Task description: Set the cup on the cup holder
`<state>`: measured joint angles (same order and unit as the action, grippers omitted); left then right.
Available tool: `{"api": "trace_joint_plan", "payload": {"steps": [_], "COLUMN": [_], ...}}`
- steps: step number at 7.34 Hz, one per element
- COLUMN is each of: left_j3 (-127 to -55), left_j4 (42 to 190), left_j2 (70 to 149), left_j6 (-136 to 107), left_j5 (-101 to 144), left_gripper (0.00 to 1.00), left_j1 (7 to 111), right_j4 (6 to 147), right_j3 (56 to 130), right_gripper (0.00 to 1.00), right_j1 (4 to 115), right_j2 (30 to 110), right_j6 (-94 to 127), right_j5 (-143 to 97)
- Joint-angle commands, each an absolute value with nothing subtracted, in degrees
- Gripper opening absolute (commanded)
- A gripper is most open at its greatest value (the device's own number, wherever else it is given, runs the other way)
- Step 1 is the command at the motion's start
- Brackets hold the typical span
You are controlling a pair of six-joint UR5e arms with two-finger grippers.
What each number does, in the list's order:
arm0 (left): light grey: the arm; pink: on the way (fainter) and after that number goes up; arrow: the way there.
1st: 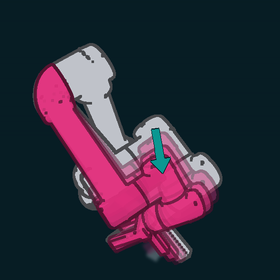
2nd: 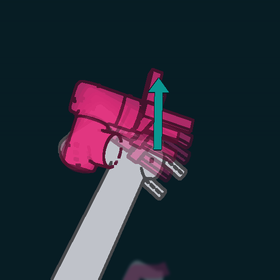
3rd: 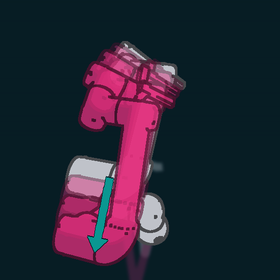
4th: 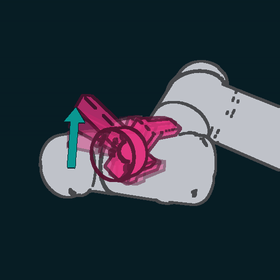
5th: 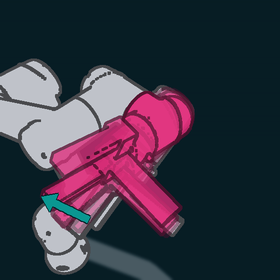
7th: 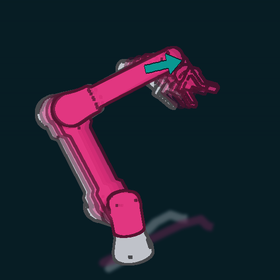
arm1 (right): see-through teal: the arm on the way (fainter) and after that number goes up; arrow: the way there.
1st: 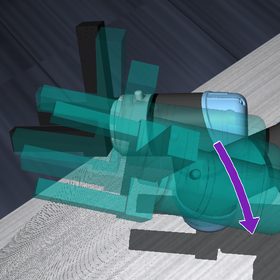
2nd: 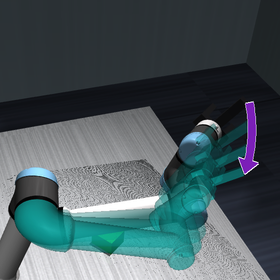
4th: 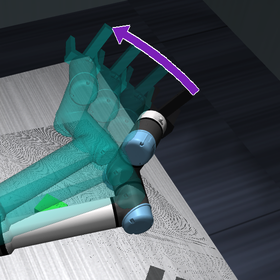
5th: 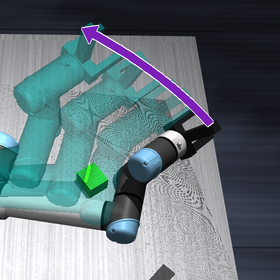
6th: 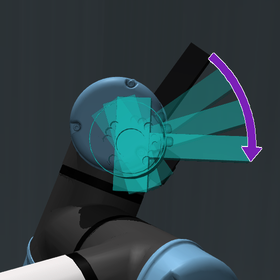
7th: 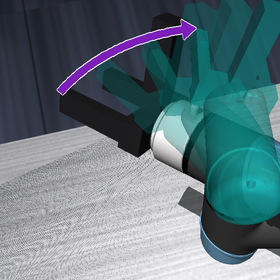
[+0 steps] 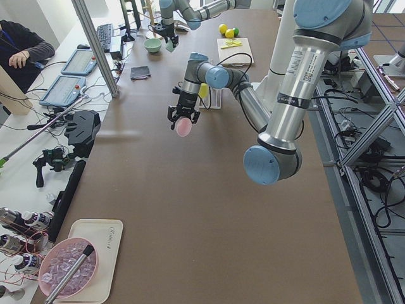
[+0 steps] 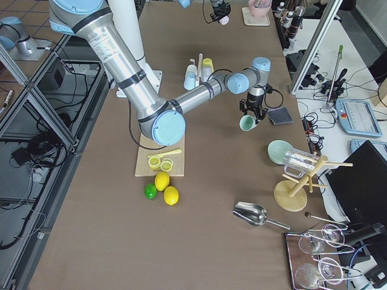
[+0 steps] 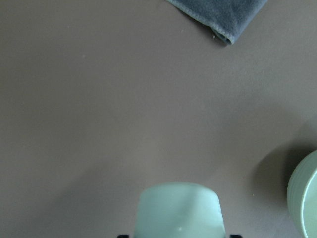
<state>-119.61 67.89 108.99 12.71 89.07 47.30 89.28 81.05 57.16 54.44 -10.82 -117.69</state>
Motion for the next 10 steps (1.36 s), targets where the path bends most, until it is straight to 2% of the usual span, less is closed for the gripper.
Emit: {"api": "trace_joint_plan", "payload": {"steps": [1, 3, 6, 10], "left_j3": [-119.5, -118.8, -112.0, -111.5], "left_j4": [70.4, 75.5, 107.3, 133.4], "left_j2": [111.5, 110.8, 104.4, 100.6], "left_j6": [-1.4, -5.1, -4.7, -4.7], "left_j5": [89.6, 89.6, 97.1, 106.0], "left_gripper": [0.00, 0.00, 0.00, 0.00], "left_j1": [49.0, 49.0, 49.0, 49.0], "right_j4": [74.2, 67.2, 51.0, 29.7], "right_j3": [81.3, 81.5, 81.5, 82.5], "right_gripper": [0.00, 0.00, 0.00, 0.00], "right_j1": [57.2, 57.2, 57.1, 52.8], "right_j2": [59.4, 61.1, 61.7, 61.8], "right_j6": [-4.4, 0.9, 10.3, 18.3], "right_j5": [-119.1, -120.0, -120.8, -117.5]}}
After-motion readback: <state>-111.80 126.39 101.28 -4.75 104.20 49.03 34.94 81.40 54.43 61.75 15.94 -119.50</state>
